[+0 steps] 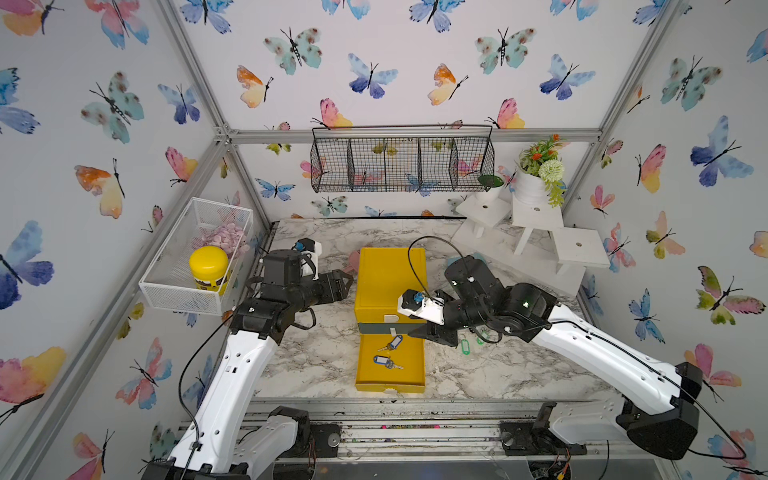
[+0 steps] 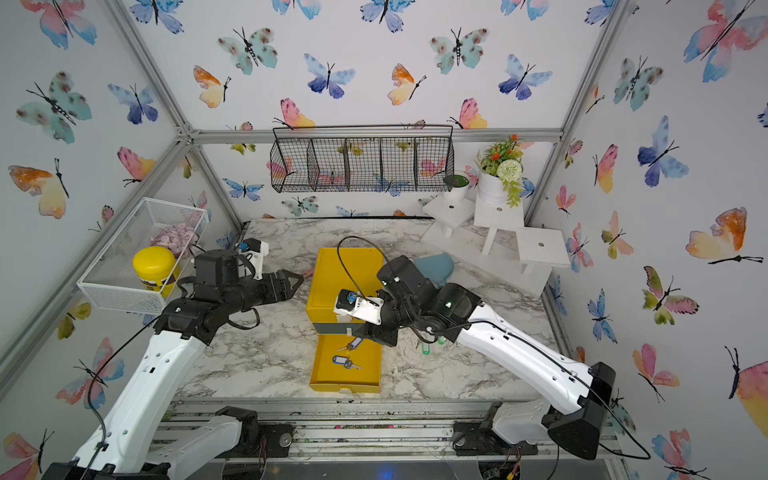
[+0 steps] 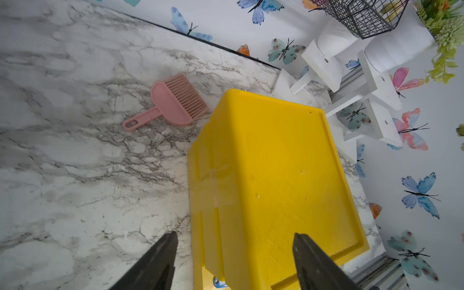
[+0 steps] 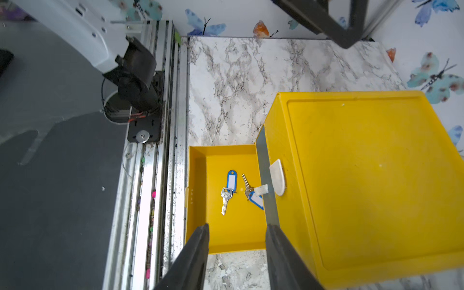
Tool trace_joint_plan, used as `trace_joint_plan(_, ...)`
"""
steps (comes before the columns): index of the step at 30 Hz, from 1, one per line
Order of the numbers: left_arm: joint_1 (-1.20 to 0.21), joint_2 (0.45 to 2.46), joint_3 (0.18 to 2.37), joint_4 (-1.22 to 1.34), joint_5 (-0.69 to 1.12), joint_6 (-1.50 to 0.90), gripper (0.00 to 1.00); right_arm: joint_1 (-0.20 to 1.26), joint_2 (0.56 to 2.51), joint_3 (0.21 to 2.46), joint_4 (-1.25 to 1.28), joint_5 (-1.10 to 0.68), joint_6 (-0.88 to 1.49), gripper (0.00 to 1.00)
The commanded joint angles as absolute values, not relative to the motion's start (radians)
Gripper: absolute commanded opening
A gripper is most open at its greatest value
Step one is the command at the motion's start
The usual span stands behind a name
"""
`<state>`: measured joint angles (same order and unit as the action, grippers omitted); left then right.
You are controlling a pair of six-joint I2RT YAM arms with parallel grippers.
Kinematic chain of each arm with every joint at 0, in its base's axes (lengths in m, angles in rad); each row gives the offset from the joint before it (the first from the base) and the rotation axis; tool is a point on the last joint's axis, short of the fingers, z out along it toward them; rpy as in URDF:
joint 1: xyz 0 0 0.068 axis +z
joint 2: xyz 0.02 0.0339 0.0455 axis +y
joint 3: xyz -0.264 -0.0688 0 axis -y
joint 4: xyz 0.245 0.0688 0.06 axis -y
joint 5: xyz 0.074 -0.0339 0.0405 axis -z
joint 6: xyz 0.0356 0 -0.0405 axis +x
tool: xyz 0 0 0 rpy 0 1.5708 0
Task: Take the keys out of the drawer
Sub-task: Pick up the key from the drawer.
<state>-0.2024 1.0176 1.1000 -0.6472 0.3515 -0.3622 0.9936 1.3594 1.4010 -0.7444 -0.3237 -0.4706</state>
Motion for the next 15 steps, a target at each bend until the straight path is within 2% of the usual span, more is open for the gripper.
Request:
trace_joint_plan(1,-0.185,0.985,1.076,-0.718,0.450,-0.425,0.80,1.012,1.437,1.409,-0.760,-0.269,-0.631,0.45)
trace_joint_plan(5,-0.158,0.983,1.050,-0.774,0.474,-0.430,0.80,1.015,1.516,1.416,-0.778,-0.234,-0.690,0.46)
trace_joint_plan(15,-0.121,1.006,1.011,-0.935,0.580,-0.456,0.79,1.015,1.594,1.351,-0.659,-0.280,-0.774,0.49)
